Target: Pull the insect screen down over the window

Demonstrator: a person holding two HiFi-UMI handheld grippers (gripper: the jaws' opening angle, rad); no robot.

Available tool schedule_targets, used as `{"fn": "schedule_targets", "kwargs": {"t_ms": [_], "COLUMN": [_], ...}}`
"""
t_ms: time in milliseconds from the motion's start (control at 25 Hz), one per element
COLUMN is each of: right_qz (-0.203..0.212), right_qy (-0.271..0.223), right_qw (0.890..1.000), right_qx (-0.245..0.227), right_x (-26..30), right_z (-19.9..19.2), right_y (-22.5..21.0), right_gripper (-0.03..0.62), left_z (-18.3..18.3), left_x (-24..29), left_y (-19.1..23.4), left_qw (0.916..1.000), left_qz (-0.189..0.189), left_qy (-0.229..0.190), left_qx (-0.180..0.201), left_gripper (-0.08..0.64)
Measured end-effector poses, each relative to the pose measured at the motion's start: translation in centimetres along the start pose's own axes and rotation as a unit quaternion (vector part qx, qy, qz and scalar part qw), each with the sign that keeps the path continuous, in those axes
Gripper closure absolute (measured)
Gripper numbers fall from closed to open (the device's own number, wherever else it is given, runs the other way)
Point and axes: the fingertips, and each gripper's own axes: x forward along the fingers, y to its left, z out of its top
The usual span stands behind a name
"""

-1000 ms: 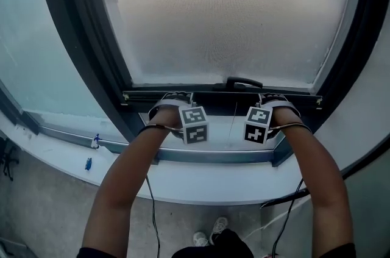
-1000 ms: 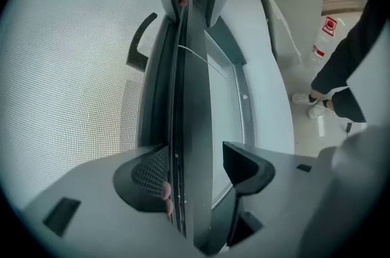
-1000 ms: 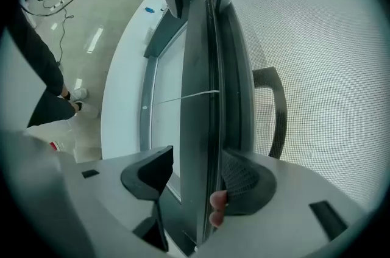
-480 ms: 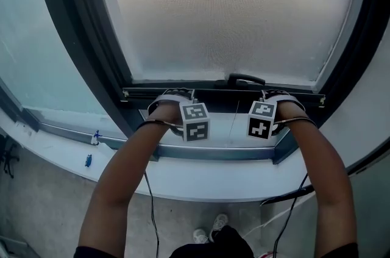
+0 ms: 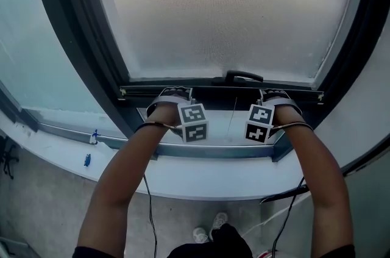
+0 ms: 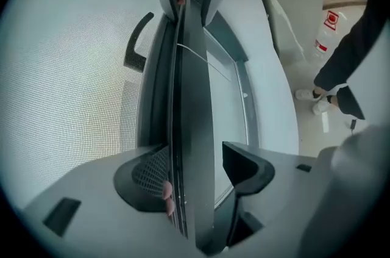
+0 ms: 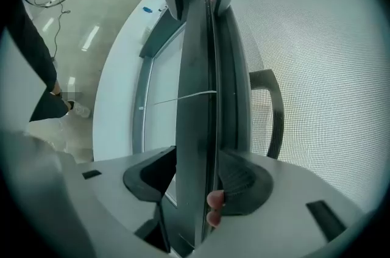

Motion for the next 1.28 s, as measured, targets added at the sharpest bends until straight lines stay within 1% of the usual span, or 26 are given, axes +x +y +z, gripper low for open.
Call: {"fn": "schedule_targets", "kwargs": {"t_ms": [80, 240, 360, 520, 640, 760, 840, 960, 1120, 1200, 1280], "right_qz": [-0.003, -0.007, -0.006, -0.031, -0.04, -0.032, -0.038, -0.059, -0.084, -0.085, -0.063], "right_qy": [-0.002, -0.006, 0.0, 0.002, -0.001, 0.005, 0.003, -0.007, -0.017, -0.02, -0.018], "right_qw": [1.0, 1.0, 1.0, 0.999, 0.999, 0.999, 0.999, 0.998, 0.996, 0.996, 0.998], "right_qx": [0.003, 0.004, 0.012, 0.01, 0.006, 0.007, 0.005, 0.006, 0.014, 0.018, 0.021], "right_x": [0.0, 0.0, 0.1, 0.4, 0.6, 0.6, 0.6, 0.6, 0.4, 0.1, -0.2], "right_z": [0.1, 0.0, 0.0, 0.1, 0.1, 0.0, 0.0, 0.1, 0.1, 0.1, 0.0], "right_y": [0.1, 0.5, 0.0, -0.8, -0.8, -0.8, -0.8, -0.9, -1.2, -1.7, -1.7], "right_gripper": [0.371, 0.371, 0.373, 0.39, 0.39, 0.39, 0.39, 0.39, 0.39, 0.39, 0.39], "left_z": [0.0, 0.1, 0.1, 0.0, 0.0, 0.1, 0.0, -0.1, -0.1, -0.1, -0.1], "left_x": [0.0, 0.0, 0.2, 0.4, 0.4, 0.4, 0.4, 0.5, 0.2, -0.2, -0.4], "left_y": [-0.1, -0.3, 0.2, 0.8, 0.8, 0.8, 0.7, 0.9, 1.3, 1.6, 1.7], "left_qw": [1.0, 0.9994, 0.9993, 0.9986, 0.999, 0.9996, 0.9996, 0.9988, 0.9975, 0.9975, 0.9986], "left_qz": [0.008, 0.029, 0.03, 0.051, 0.036, 0.019, 0.022, 0.045, 0.063, 0.063, 0.047], "left_qy": [0.0, -0.017, -0.018, -0.014, -0.021, -0.01, -0.007, -0.012, -0.023, -0.021, -0.013], "left_qx": [0.001, -0.012, -0.015, 0.0, -0.014, -0.019, -0.015, -0.013, -0.021, -0.022, -0.02], "left_gripper": [0.282, 0.282, 0.289, 0.299, 0.299, 0.299, 0.299, 0.299, 0.299, 0.298, 0.299]}}
